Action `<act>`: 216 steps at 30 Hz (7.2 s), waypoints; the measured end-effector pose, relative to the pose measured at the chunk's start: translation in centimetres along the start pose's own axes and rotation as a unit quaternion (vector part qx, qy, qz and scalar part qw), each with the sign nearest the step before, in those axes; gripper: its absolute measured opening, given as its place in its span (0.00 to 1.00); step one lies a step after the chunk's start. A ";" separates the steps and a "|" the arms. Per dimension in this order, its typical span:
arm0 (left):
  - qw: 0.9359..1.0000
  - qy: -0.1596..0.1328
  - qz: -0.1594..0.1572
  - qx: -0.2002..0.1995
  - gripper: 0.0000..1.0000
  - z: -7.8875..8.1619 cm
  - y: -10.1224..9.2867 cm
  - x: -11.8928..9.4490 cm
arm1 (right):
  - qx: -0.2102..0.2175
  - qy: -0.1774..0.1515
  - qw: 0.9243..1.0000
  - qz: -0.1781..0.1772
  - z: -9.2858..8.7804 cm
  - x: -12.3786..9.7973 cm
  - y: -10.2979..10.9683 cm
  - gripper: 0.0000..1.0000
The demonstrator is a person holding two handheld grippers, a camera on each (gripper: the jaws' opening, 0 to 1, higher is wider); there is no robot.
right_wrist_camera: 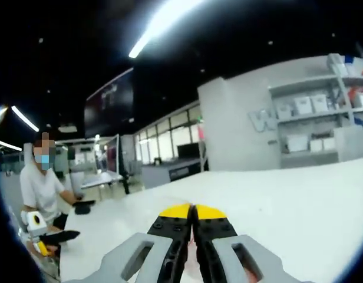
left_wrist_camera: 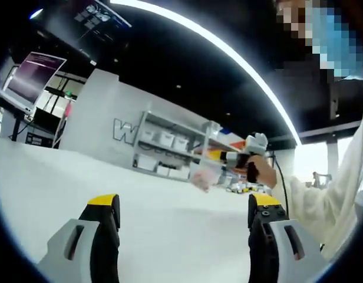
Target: Open the resealable bag by pulling the two sides of the seal apart until the entire bag opening is separated and visibly accessible.
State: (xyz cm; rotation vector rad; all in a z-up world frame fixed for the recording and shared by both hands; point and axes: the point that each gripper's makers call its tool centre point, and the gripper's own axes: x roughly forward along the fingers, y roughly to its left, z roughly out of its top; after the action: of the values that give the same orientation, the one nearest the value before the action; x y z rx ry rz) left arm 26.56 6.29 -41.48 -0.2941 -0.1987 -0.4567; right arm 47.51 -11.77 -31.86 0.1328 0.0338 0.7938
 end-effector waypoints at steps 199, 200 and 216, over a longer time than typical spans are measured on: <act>0.999 0.004 0.046 0.023 0.87 0.8 3.0 -2.4 | -0.166 0.107 0.978 -0.075 -11.6 21.7 -5.1 0.46; 0.999 0.005 0.046 0.024 0.87 0.8 3.0 -2.3 | -0.158 0.104 0.979 -0.076 -11.4 21.6 -5.1 0.49; 0.999 0.007 0.047 0.025 0.87 0.6 3.2 -2.4 | -0.159 0.097 0.979 -0.084 -11.3 21.5 -5.4 0.63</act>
State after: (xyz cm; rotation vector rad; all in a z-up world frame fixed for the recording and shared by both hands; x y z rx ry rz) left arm 25.79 10.17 -42.26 -0.2501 -0.1807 -0.3595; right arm 65.54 1.01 -43.35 -0.2484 0.1008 0.6308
